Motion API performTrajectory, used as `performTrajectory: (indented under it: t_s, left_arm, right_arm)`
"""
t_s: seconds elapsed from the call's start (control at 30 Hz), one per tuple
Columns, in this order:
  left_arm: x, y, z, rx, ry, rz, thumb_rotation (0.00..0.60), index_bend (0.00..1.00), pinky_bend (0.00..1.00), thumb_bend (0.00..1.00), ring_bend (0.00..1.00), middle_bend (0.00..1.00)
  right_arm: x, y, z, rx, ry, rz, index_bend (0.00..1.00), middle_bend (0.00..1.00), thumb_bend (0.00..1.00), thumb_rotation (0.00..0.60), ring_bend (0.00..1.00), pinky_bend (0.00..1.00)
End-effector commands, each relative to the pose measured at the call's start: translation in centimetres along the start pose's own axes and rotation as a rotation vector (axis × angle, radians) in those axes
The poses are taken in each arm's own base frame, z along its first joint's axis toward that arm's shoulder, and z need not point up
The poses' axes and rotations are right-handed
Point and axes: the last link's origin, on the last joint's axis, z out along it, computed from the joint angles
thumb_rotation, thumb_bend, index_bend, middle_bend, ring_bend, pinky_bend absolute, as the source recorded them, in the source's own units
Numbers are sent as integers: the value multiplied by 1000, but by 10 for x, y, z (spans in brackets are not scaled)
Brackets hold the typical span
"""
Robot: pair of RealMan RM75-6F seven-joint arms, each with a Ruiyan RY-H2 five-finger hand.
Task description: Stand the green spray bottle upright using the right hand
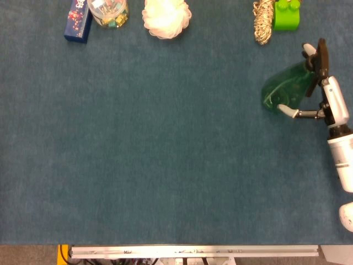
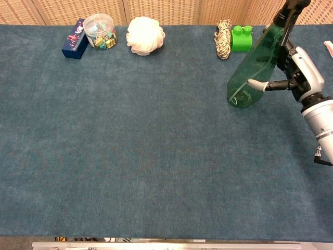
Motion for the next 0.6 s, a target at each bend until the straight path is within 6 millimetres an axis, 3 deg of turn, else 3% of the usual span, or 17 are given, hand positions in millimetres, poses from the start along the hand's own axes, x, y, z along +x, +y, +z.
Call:
performTrajectory:
  t_s: [0.03, 0.33, 0.6]
  left_arm:
    - [0, 0, 0, 0, -1, 1, 600, 414, 333, 43, 161, 251]
    - [-1, 0, 0, 1, -3, 2, 600, 415, 333, 43, 161, 251]
    - [-4, 3, 1, -6, -12, 13, 600, 415, 333, 43, 161, 251]
  right_arm:
    - [1, -5, -2, 10, -15, -10, 0, 3, 0, 600, 18, 177]
    - [9, -19, -13, 74, 19, -63, 0, 0, 0, 600, 0, 137]
    - [45, -48, -38, 209, 199, -171, 0, 0, 0, 600, 0, 127]
